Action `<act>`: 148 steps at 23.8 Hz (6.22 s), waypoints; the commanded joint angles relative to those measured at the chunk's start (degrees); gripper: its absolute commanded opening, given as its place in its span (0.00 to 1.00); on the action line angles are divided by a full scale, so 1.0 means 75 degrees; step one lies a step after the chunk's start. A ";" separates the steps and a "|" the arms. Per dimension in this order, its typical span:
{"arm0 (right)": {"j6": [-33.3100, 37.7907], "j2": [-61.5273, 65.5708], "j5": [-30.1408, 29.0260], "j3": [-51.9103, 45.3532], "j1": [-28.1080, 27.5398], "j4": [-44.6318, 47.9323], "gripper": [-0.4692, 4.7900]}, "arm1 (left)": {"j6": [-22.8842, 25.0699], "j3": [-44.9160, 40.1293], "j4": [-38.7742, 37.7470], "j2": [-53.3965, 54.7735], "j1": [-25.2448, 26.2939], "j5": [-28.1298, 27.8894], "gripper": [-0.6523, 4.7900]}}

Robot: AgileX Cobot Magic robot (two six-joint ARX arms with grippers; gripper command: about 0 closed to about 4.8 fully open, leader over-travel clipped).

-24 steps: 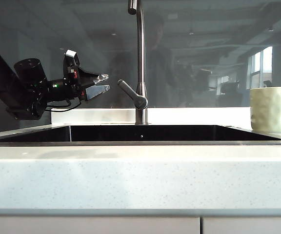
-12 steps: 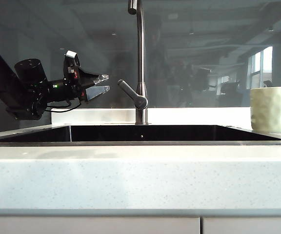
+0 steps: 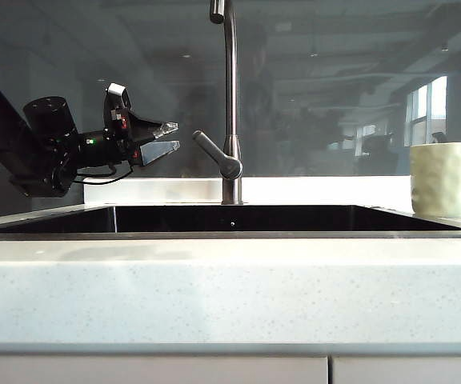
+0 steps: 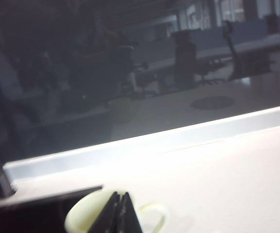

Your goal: Pick up the mug next to the sink, go to the faucet to get some water, pour the water into the sink, and finally put the mug back to its place.

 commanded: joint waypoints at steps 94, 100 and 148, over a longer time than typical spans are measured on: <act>-0.0554 -0.3739 -0.0050 -0.2046 0.1096 -0.2661 0.08 | 0.7332 -1.1051 -1.0634 -1.6095 0.0449 -0.9136 0.73; -0.0554 -0.3739 -0.0050 -0.2046 0.1096 -0.2661 0.08 | 0.7041 -1.3411 -1.0646 -1.8575 0.0449 -0.9605 0.73; -0.0554 -0.3739 -0.0050 -0.2046 0.1096 -0.2690 0.08 | 0.7420 -1.6958 -0.9058 -2.0755 0.0446 -0.9597 0.11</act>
